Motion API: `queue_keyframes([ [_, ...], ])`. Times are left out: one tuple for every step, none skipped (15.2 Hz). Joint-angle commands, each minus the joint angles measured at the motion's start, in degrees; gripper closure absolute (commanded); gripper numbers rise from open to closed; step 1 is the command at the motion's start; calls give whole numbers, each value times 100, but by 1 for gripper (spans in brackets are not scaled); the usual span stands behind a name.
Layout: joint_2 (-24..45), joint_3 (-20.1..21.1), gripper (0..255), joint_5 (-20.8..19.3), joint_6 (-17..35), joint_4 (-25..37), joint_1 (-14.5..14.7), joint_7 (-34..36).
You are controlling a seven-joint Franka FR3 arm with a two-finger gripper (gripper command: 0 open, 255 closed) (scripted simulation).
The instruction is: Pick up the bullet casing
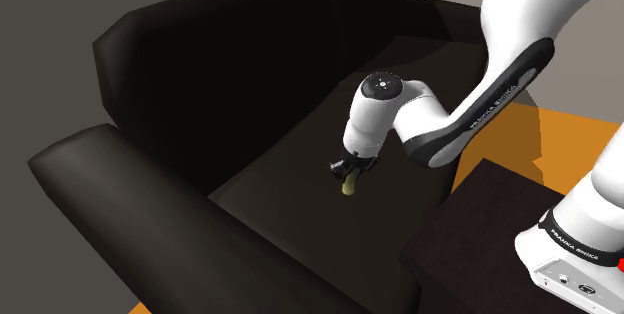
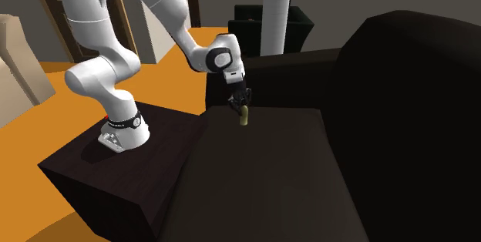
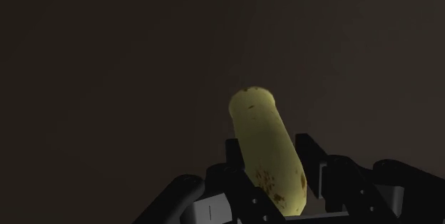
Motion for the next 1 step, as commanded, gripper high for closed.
queue_keyframes([
  [-57,30,255,104,-5,-21,-26,-86],
])
